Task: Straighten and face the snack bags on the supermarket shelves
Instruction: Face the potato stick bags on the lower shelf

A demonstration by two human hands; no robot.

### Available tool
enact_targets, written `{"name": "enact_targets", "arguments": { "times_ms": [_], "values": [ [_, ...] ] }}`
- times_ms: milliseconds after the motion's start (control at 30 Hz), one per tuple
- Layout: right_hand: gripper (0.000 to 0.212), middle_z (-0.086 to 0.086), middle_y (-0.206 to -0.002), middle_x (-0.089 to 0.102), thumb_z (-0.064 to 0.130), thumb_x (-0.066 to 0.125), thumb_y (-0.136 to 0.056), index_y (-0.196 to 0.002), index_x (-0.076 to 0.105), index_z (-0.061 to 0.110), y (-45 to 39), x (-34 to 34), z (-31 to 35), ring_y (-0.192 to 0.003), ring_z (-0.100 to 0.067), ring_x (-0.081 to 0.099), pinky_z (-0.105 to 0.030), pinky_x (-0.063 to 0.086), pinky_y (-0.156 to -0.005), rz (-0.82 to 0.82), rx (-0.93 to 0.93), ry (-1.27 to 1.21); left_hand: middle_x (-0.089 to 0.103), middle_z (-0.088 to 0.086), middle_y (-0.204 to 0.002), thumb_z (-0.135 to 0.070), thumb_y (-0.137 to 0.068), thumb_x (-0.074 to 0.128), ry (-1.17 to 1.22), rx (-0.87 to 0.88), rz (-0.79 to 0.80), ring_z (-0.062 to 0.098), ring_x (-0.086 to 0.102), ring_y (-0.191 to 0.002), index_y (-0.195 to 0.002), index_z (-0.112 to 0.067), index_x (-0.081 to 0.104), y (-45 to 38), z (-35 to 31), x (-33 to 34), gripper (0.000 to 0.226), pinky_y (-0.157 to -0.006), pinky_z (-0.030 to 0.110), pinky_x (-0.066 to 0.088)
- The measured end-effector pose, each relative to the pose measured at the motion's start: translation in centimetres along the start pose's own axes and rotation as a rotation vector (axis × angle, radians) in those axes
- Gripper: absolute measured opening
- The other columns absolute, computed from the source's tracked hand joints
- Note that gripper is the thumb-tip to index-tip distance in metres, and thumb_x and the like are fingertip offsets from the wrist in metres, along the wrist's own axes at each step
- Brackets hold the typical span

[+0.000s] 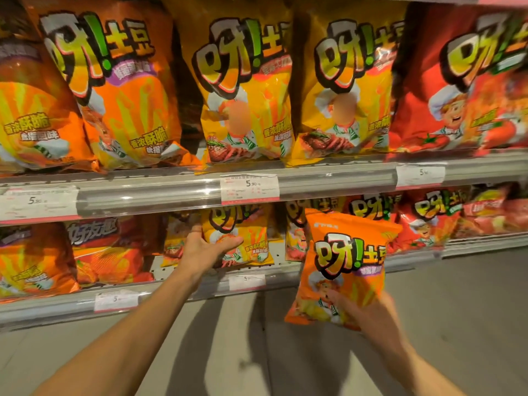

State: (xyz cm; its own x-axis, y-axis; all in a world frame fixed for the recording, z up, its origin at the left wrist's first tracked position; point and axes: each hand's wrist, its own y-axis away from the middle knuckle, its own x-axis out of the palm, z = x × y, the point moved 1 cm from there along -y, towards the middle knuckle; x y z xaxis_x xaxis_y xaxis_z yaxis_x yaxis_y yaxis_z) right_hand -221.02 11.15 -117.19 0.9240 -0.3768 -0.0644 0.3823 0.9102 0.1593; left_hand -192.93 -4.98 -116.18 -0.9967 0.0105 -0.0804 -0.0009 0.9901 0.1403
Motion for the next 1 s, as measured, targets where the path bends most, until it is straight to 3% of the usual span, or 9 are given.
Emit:
{"name": "enact_targets", "arguments": {
  "times_ms": [100,267,367,467,600,700,800,933,1000],
  "values": [
    [0.044,0.008,-0.082,0.079,-0.003,0.08,-0.078,-0.118,0.068,0.01,0.2,-1.3,-0.2,-0.066,-0.008,0.075,-0.017,0.054,-0.048,-0.04,0.038,-0.026,0.075,0.003,-0.103,-0.02,-0.065,0.092,-0.024,0.003,0.045,0.018,0.073,-0.093,-0.117,-0.013,0.055,-0.7,0.7,1.9,0.065,-0.075,0.028,0.057],
    [0.047,0.009,-0.079,0.079,-0.007,0.079,-0.077,-0.119,0.065,0.009,-0.1,-2.7,-1.4,-0.065,-0.008,0.075,-0.017,0.054,-0.047,-0.057,0.075,-0.064,0.072,0.005,-0.108,-0.014,-0.071,0.088,0.001,0.013,0.061,0.018,0.07,-0.098,-0.121,-0.013,0.053,-0.9,2.0,4.5,0.061,-0.076,0.029,0.059],
    [0.048,0.011,-0.083,0.079,0.0,0.083,-0.071,-0.113,0.067,0.018,-0.2,-2.9,-1.9,-0.07,-0.009,0.076,-0.016,0.054,-0.051,-0.051,0.039,-0.039,0.069,0.0,-0.109,-0.014,-0.075,0.086,0.017,0.007,0.068,0.009,0.067,-0.097,-0.123,-0.015,0.052,-1.2,2.8,5.1,0.059,-0.063,0.014,0.053],
    [0.051,0.006,-0.089,0.08,0.016,0.088,-0.059,-0.107,0.07,0.023,-0.4,-2.8,-2.6,-0.076,-0.012,0.077,-0.017,0.056,-0.055,-0.028,0.024,-0.008,0.067,-0.009,-0.11,-0.019,-0.076,0.085,0.026,-0.027,0.126,0.002,0.067,-0.098,-0.12,-0.028,0.051,-1.6,3.5,5.1,0.056,-0.066,0.012,0.051],
    [0.067,-0.003,-0.102,0.079,0.026,0.096,-0.058,-0.119,0.07,0.02,-0.3,-2.0,-3.5,-0.092,-0.024,0.077,-0.027,0.061,-0.065,0.067,0.033,0.01,0.053,-0.01,-0.133,-0.032,-0.079,0.082,-0.029,-0.07,0.186,0.013,0.052,-0.119,-0.148,-0.031,0.025,-1.5,4.2,5.2,0.09,-0.097,0.03,0.044],
    [0.088,-0.002,-0.106,0.079,0.043,0.101,-0.046,-0.123,0.066,0.021,0.2,-0.7,-3.5,-0.096,-0.023,0.077,-0.032,0.063,-0.071,0.102,0.036,0.069,0.046,-0.011,-0.135,-0.034,-0.08,0.082,-0.067,-0.083,0.202,0.015,0.045,-0.126,-0.151,-0.029,0.021,-1.3,3.8,5.0,0.094,-0.106,0.038,0.041],
    [0.106,0.003,-0.109,0.078,0.055,0.101,-0.033,-0.128,0.063,0.024,0.6,0.8,-3.1,-0.099,-0.018,0.075,-0.044,0.063,-0.083,0.135,0.049,0.097,0.055,-0.009,-0.125,-0.028,-0.08,0.082,-0.168,-0.025,0.148,0.013,0.053,-0.118,-0.141,-0.019,0.042,-0.9,3.2,4.5,0.073,-0.095,0.028,0.044],
    [0.106,0.011,-0.107,0.078,0.059,0.098,-0.029,-0.125,0.062,0.032,1.5,3.4,-2.0,-0.097,-0.009,0.075,-0.041,0.062,-0.087,0.205,0.065,0.15,0.069,-0.01,-0.097,-0.018,-0.083,0.078,-0.119,0.02,0.12,-0.008,0.067,-0.085,-0.11,-0.018,0.064,-0.1,2.6,2.7,0.03,-0.068,0.005,0.048],
    [0.105,0.01,-0.107,0.077,0.056,0.097,-0.029,-0.125,0.062,0.03,1.9,4.8,-1.5,-0.097,-0.008,0.074,-0.04,0.061,-0.089,0.217,0.064,0.153,0.071,-0.007,-0.094,-0.02,-0.088,0.074,-0.118,0.047,0.064,-0.003,0.068,-0.087,-0.104,-0.02,0.066,0.6,2.2,1.1,0.018,-0.068,0.004,0.048]
  ]
}}
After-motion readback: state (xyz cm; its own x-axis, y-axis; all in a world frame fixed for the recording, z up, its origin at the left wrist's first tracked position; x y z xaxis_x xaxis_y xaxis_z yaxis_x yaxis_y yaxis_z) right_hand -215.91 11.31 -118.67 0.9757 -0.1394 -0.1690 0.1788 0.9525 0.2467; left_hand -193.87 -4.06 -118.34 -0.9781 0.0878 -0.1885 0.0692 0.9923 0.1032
